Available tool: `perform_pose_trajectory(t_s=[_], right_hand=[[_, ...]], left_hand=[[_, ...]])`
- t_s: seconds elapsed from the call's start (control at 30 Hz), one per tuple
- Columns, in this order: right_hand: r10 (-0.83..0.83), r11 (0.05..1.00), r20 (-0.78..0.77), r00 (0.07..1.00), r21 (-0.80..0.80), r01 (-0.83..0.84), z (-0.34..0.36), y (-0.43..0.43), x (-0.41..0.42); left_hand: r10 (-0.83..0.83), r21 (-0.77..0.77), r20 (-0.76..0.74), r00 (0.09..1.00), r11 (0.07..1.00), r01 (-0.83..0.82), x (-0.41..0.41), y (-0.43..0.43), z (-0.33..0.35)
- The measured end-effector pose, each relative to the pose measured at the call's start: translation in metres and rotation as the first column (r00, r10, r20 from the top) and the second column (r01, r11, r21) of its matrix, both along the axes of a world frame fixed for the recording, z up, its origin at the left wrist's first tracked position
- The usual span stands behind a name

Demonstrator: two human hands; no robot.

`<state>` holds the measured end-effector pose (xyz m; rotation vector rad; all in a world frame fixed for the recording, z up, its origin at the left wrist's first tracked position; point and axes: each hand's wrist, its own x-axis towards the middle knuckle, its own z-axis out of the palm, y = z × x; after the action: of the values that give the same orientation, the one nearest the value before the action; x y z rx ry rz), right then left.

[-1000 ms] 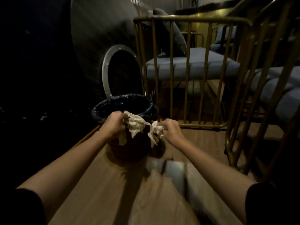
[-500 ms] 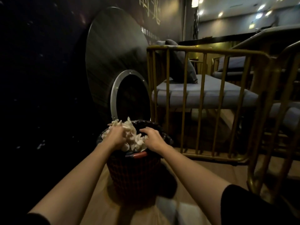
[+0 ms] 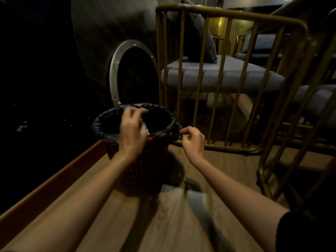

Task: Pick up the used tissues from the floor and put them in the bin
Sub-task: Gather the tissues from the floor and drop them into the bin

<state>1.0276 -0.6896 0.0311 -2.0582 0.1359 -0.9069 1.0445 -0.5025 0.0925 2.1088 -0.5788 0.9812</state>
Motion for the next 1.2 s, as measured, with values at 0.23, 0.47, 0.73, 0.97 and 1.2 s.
perform_pose_trajectory(t_s=[0.23, 0.47, 0.73, 0.97, 1.2], right_hand=[[0.082, 0.996, -0.515, 0.853, 0.006, -0.092, -0.126, -0.023, -0.052], [0.177, 0.972, -0.664, 0.727, 0.001, -0.235, -0.208, -0.016, -0.135], [0.192, 0.945, -0.564, 0.803, -0.114, -0.306, -0.223, -0.009, -0.147], [0.213, 0.959, -0.581, 0.786, -0.03, -0.283, -0.22, -0.012, -0.143], [0.208, 0.948, -0.543, 0.814, -0.091, -0.303, -0.23, -0.009, -0.141]], left_hand=[[-0.18, 0.548, -0.548, 0.817, 0.661, 0.513, -0.084, -0.033, -0.182], [0.119, 0.598, -0.765, 0.633, 0.495, 0.63, -0.103, -0.01, -0.271], [0.008, 0.57, -0.716, 0.698, 0.583, 0.579, -0.103, -0.003, -0.286], [0.002, 0.531, -0.562, 0.827, 0.768, 0.359, -0.023, -0.047, -0.267], [0.072, 0.434, -0.66, 0.748, 0.849, 0.301, 0.036, -0.114, -0.281]])
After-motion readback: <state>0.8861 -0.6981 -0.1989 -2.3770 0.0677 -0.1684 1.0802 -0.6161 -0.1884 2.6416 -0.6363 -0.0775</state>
